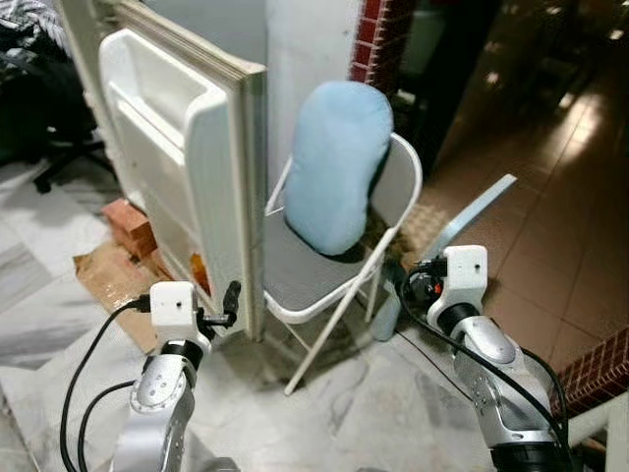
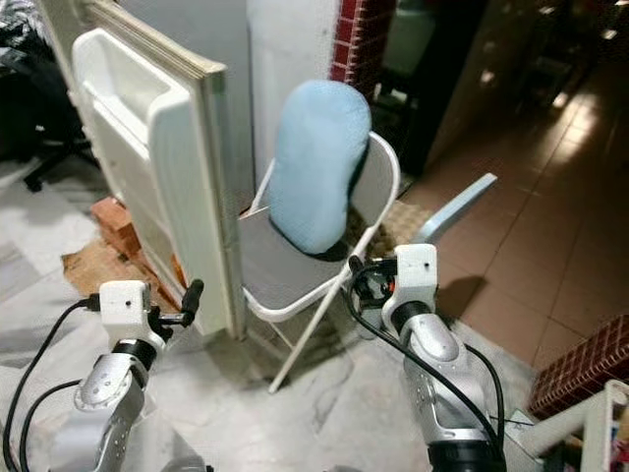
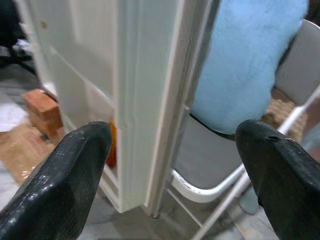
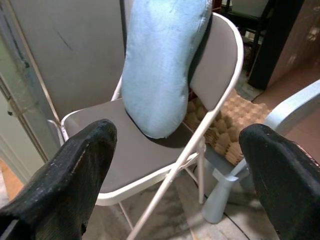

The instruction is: Restocking fridge

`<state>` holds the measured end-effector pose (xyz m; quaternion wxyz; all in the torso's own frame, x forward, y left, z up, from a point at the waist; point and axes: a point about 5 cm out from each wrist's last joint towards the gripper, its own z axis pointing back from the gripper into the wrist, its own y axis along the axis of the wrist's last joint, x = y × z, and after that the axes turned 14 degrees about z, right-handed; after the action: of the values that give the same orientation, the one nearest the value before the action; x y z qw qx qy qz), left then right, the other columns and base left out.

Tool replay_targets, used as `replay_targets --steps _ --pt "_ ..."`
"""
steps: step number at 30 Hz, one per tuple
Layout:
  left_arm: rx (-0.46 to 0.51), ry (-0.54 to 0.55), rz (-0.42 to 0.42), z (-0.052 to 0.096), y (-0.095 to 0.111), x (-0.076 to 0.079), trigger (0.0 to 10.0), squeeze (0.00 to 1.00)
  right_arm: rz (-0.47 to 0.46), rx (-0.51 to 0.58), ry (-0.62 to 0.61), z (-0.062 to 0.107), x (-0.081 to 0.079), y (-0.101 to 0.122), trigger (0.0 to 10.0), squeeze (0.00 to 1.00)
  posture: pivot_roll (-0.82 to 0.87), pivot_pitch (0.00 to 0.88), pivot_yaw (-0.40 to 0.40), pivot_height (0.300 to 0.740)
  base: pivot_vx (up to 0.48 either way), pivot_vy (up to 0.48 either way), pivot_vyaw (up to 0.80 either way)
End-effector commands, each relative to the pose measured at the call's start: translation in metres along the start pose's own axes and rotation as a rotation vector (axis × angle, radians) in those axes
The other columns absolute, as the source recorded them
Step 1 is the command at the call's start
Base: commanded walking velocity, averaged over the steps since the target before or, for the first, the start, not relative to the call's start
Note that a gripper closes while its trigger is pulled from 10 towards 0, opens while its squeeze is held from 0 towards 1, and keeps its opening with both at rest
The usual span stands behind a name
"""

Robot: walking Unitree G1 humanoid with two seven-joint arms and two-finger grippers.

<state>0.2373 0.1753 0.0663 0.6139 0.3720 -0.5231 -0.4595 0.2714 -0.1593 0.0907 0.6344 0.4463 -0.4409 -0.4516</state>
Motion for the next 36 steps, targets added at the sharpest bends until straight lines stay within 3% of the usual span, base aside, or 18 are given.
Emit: replay_targets --steps 1,23,29,36 --pt "0.039 0.004 -0.006 0.001 0.008 -0.003 10.0 0.0 0.004 0.033 0.02 -0.004 -0.004 0.007 10.0 0.0 0.06 0.0 -0.054 0.74 0.307 0.0 0.0" --pt "0.049 -0.008 0.0 0.0 0.008 -0.002 10.0 0.0 -0.008 0.045 0.028 -0.007 -0.004 0.008 10.0 0.0 0.06 0.0 -0.057 0.74 0.4 0.0 0.0" --pt "0.034 0.064 0.009 0.0 0.005 -0.01 10.0 0.0 0.0 0.052 0.026 -0.009 -0.003 0.01 10.0 0.0 0.06 0.0 -0.057 0.74 0.0 0.0 0.0" --pt "-0.017 0.063 -0.002 0.0 -0.001 -0.012 10.0 0.0 0.005 0.059 0.036 -0.011 -0.005 0.011 10.0 0.0 0.07 0.0 -0.058 0.74 0.0 0.0 0.0"
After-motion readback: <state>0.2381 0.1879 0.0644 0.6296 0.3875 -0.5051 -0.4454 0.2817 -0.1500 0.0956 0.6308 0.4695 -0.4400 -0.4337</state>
